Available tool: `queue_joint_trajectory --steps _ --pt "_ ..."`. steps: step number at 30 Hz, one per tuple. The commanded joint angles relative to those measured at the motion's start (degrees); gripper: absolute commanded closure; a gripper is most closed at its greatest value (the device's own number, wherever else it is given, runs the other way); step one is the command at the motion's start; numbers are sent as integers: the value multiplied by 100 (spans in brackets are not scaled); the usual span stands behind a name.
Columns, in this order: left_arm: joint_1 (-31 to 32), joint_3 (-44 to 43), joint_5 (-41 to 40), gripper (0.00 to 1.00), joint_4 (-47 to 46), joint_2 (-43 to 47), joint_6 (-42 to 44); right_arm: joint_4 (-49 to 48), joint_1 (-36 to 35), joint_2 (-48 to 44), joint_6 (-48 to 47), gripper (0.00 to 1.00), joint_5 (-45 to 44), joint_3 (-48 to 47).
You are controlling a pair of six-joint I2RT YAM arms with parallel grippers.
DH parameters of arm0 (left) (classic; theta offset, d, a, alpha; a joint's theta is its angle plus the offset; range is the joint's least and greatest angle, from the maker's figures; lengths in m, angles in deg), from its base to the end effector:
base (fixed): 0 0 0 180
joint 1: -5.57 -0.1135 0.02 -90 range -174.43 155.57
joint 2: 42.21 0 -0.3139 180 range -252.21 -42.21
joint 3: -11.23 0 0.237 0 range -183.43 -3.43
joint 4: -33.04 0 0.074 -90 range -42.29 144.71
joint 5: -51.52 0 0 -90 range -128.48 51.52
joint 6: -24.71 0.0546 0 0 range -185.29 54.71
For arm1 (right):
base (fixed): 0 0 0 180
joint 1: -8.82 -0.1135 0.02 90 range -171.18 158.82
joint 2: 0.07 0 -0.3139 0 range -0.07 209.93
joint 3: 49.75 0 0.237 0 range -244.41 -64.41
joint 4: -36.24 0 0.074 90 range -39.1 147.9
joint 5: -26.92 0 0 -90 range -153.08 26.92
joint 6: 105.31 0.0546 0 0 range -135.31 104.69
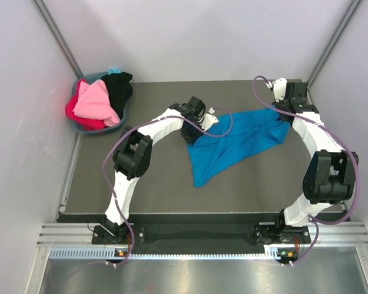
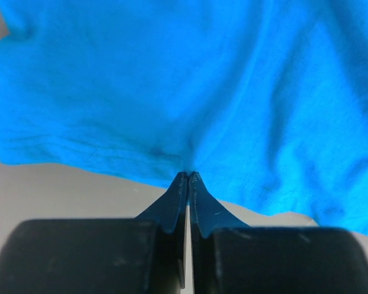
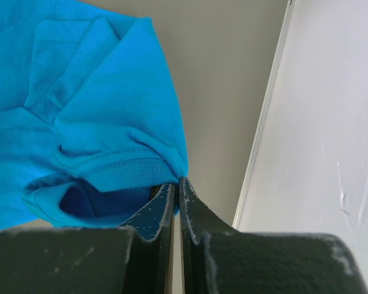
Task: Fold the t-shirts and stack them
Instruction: Flatten the tshirt out
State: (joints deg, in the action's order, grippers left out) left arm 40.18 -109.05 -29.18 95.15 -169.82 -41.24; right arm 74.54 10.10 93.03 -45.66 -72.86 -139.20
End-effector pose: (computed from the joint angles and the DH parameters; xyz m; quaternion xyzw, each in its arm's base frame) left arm 0.3995 -0.2865 0.2122 0.4930 0.8479 -0.0958 0.1698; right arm 0.3682 -0.0175 0.3264 -0.1948 0.8896 -0.1855 0.3691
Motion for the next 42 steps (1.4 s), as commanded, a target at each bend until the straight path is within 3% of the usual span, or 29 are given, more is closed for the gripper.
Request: queue_joint_trajectory --steps 1,6,11,15,22,26,27,33,39,42 --pt "-156 -239 -112 100 116 623 -6 -87 13 -46 134 100 20 -221" --pt "-551 -257 -332 100 -77 1536 -155 201 4 -336 362 100 230 -352" --pt "-1078 -915 -183 100 -104 2231 -182 642 -84 -801 556 100 600 -677" --pt "-1088 -1548 -350 100 28 2311 99 529 -84 -1083 417 100 592 -469" --pt "-1079 -1259 -175 100 -86 2084 -146 80 320 -488 477 100 310 403" --pt "-1062 -1250 80 100 98 1784 -217 762 557 628 591 84 -418 62" --pt "-1053 -1241 89 100 107 1749 -217 1218 601 804 661 76 -402 -288" --pt "-1053 -1136 177 100 134 1617 -331 1406 584 718 732 54 960 -1071" --pt "-1044 -934 230 100 99 1617 -489 1548 399 1394 530 52 1154 -1706" --pt "-1035 -899 213 100 116 1617 -498 1582 399 1562 416 58 1389 -1829"
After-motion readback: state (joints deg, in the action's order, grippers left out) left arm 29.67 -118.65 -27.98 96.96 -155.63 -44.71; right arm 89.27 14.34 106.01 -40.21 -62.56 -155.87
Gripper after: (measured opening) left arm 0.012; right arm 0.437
